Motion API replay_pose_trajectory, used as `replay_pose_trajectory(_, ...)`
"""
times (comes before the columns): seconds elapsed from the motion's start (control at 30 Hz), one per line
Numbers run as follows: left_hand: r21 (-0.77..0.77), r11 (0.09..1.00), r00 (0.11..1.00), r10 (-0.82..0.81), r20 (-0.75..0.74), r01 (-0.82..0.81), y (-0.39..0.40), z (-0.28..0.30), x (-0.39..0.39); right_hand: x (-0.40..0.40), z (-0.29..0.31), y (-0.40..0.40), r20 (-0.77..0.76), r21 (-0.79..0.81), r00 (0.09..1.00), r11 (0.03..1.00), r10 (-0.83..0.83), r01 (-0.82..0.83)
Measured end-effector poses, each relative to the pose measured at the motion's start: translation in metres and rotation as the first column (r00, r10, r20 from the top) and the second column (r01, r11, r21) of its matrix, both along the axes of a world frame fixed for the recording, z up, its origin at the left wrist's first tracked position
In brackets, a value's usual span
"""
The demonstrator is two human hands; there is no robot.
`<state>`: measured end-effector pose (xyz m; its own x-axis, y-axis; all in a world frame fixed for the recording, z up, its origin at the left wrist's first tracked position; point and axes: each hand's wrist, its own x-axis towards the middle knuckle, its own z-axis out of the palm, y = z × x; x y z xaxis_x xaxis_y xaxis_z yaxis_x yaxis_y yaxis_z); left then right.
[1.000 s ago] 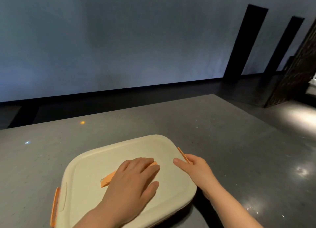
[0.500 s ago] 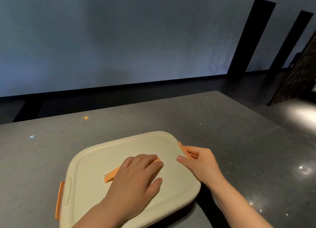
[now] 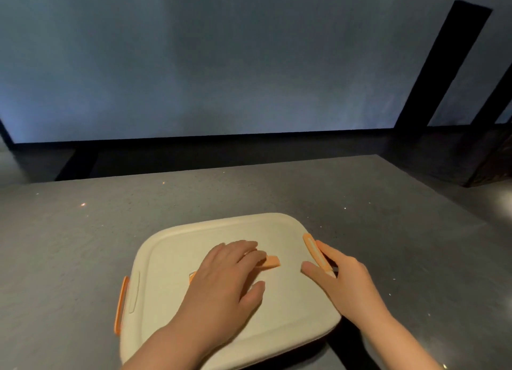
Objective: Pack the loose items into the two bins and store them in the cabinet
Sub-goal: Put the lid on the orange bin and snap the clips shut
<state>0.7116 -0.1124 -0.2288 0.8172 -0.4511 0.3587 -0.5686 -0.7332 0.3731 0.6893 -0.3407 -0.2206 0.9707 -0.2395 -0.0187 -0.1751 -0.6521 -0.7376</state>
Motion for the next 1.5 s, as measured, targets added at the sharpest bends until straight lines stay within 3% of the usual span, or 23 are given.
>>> replay_pose_trajectory(0.07, -0.054, 0.980, 0.981, 0.191, -0.023, -0.192, 0.022, -0.001, -0.004, -0.003, -0.001, 0.003, -0.004, -0.045, 1.000, 0.999, 0.023, -0.024)
replay_pose_trajectory(0.2, -0.071, 0.876, 0.876, 0.468, -0.114, -0.477, 0.072, -0.009, -0.021, -0.003, -0.009, 0.006, -0.025, 0.069, 1.000, 0.998, 0.006, -0.005)
replay_pose_trajectory(0.27, -0.121, 0.824, 0.823, 0.517, -0.237, -0.553, 0.085, -0.013, -0.031, 0.002, -0.010, 0.007, -0.037, 0.120, 0.999, 0.993, 0.014, -0.009)
replay_pose_trajectory(0.4, -0.336, 0.674, 0.730, 0.459, -0.506, -0.658, 0.093, -0.021, -0.039, 0.009, -0.007, 0.011, -0.082, 0.144, 0.997, 0.990, 0.014, -0.002)
replay_pose_trajectory(0.47, -0.374, 0.593, 0.671, 0.422, -0.610, -0.713, 0.093, -0.025, -0.041, 0.009, -0.005, 0.013, -0.114, 0.017, 0.993, 1.000, 0.006, -0.004)
replay_pose_trajectory(0.5, -0.393, 0.557, 0.646, 0.384, -0.660, -0.732, 0.093, -0.026, -0.042, 0.008, -0.004, 0.016, -0.129, -0.126, 0.992, 0.992, 0.003, -0.020)
replay_pose_trajectory(0.57, -0.444, 0.492, 0.627, 0.311, -0.714, -0.749, 0.092, -0.025, -0.044, 0.006, 0.001, 0.030, -0.098, -0.465, 0.993, 0.878, 0.071, -0.109)
replay_pose_trajectory(0.6, -0.466, 0.467, 0.632, 0.304, -0.713, -0.751, 0.091, -0.024, -0.045, 0.005, 0.004, 0.042, -0.090, -0.548, 0.984, 0.817, 0.157, -0.180)
replay_pose_trajectory(0.7, -0.506, 0.432, 0.653, 0.329, -0.682, -0.747, 0.089, -0.023, -0.048, 0.001, 0.005, 0.085, -0.140, -0.544, 0.913, 0.741, 0.383, -0.394)
replay_pose_trajectory(0.77, -0.522, 0.415, 0.657, 0.324, -0.681, -0.745, 0.089, -0.022, -0.051, 0.001, 0.002, 0.109, -0.146, -0.552, 0.882, 0.703, 0.447, -0.448)
replay_pose_trajectory(0.97, -0.548, 0.397, 0.672, 0.336, -0.660, -0.736, 0.087, -0.020, -0.053, 0.008, 0.000, 0.133, -0.181, -0.597, 0.861, 0.642, 0.476, -0.481)
replay_pose_trajectory(1.5, -0.315, 0.676, 0.730, 0.505, -0.460, -0.666, 0.088, -0.015, -0.054, 0.009, -0.005, 0.132, -0.184, -0.568, 0.841, 0.644, 0.508, -0.513)
